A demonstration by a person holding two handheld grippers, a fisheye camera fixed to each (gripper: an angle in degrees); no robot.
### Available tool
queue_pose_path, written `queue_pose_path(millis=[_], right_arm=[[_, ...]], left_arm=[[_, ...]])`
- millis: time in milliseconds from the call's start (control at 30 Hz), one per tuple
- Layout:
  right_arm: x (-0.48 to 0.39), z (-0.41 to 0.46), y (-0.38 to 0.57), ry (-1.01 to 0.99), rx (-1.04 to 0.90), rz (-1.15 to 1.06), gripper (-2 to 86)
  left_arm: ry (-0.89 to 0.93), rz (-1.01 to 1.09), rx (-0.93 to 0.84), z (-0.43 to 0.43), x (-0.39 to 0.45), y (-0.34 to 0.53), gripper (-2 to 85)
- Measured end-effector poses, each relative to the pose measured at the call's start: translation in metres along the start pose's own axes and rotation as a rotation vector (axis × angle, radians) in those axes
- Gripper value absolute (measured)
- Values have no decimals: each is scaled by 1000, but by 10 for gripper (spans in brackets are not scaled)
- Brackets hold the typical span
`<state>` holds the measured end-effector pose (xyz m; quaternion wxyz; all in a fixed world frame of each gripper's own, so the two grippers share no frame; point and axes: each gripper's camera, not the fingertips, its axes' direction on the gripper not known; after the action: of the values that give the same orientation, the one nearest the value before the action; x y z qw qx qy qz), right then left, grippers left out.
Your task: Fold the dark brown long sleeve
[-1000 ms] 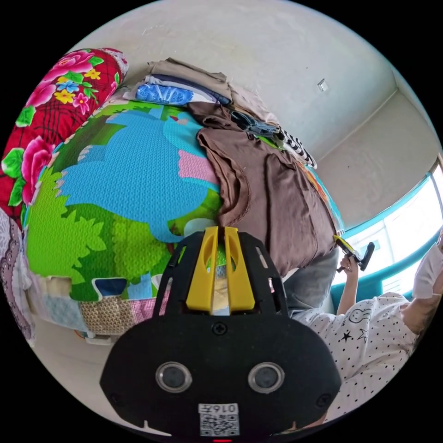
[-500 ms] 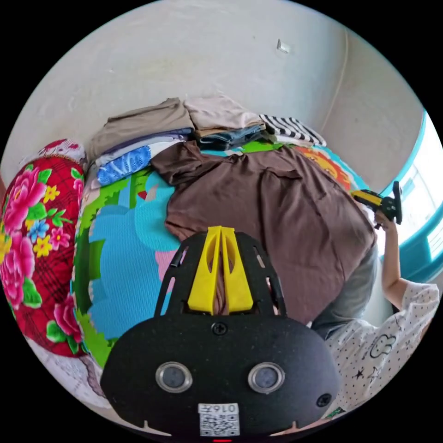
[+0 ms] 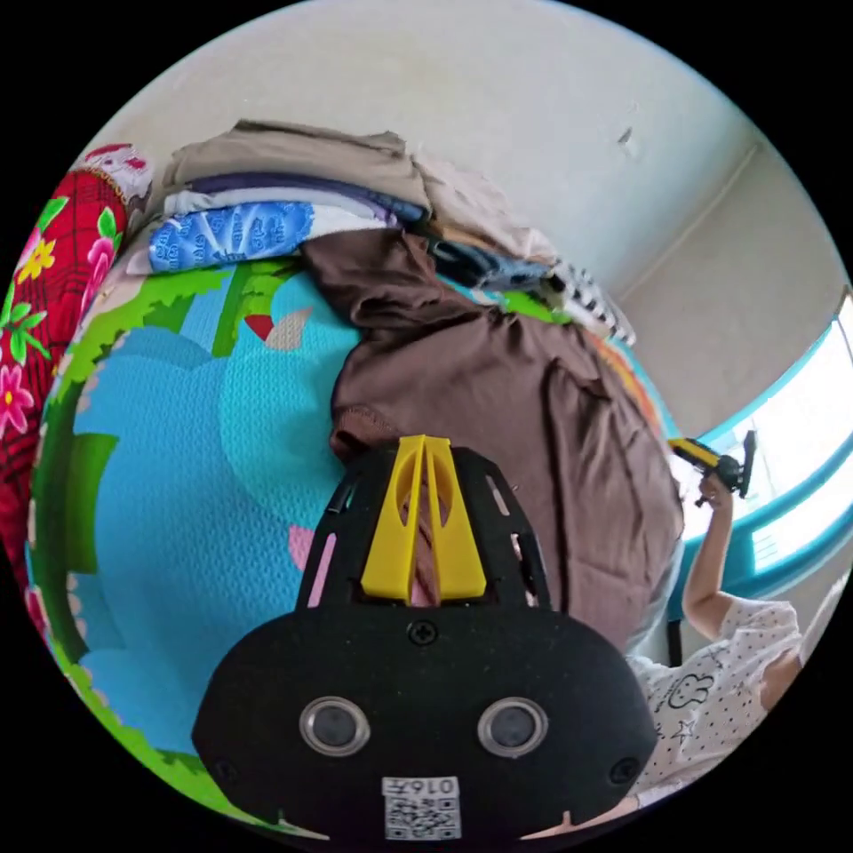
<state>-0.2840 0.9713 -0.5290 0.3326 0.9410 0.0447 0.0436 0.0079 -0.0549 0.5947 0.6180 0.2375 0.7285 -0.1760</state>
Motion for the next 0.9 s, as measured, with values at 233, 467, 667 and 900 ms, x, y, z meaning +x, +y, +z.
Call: queue_pose_path(millis=[233, 467, 667, 900], right_arm=[[-117, -69, -114, -200, 440, -237, 53], [-264, 20, -331, -501, 206, -287, 144], [-315, 106, -440, -428, 68, -63, 143], [-371, 120, -450, -551, 26, -63, 30]], left_arm=[[174, 2, 330, -56, -15, 30, -10], [223, -23, 321, -54, -35, 36, -10], [232, 1, 287, -47, -36, 31, -10], [214, 0, 277, -44, -35, 31, -10]])
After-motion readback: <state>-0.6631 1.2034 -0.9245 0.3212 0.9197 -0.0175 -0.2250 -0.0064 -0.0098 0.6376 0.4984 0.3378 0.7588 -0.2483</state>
